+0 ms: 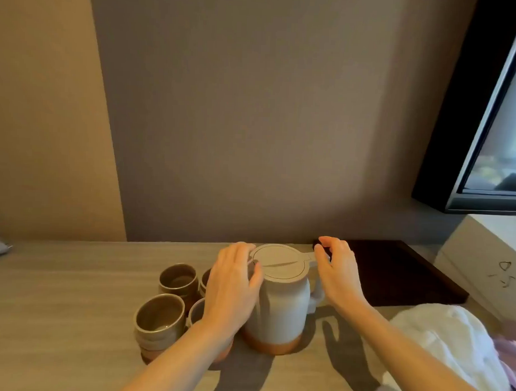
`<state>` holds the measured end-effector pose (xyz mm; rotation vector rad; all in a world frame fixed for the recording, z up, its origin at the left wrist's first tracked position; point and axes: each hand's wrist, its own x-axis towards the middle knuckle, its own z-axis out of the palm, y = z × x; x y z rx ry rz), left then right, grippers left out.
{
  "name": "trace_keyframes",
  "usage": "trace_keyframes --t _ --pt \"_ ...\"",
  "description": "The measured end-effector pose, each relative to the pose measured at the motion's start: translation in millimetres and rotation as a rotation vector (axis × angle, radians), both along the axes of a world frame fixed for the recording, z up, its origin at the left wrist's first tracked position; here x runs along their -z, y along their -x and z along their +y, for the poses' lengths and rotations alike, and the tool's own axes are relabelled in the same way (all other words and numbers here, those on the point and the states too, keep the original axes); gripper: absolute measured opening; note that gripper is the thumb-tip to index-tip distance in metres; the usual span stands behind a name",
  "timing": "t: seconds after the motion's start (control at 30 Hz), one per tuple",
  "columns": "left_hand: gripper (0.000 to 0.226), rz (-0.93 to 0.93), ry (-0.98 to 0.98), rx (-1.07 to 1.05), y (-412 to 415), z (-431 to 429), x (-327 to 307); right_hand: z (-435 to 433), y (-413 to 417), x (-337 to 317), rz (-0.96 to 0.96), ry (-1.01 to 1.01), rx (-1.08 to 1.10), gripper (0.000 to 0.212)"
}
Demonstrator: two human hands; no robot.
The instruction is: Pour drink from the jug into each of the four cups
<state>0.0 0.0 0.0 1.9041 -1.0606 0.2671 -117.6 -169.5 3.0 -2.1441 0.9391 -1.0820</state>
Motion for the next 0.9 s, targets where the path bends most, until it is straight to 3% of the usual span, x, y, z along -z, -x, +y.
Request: trace_keyframes --t 0.13,0.3,0.37,0.5,0.8,0.9 --pt "0.045 -0.295 -0.121 0.059 8.7 -18.2 11.6 -11.4 -7.4 7.3 0.057 -0.132 0.010 0.048" --pt "0.061 -0.463 -0.293 0.072 17.0 -32.5 22.8 -26.9 -12.1 14.5 -0.023 -0.399 -0.101 0.043" --pt "0.062 -0.479 -0.305 0.093 15.0 -33.6 24.2 -33.3 -10.0 17.1 -0.079 -0.501 -0.165 0.048" --pt "0.057 -0.492 -0.254 0.188 3.4 -28.7 25.7 -34.6 2.2 25.0 -0.142 -0.516 -0.244 0.066" --pt "0.049 -0.429 -0.112 0.315 -7.4 -22.5 34.2 -8.9 32.1 38.8 -0.310 -0.767 -0.430 0.077" --pt "0.052 -0.396 -0.097 0.292 -5.2 -20.7 35.0 0.2 32.1 37.5 -0.352 -0.784 -0.395 0.061"
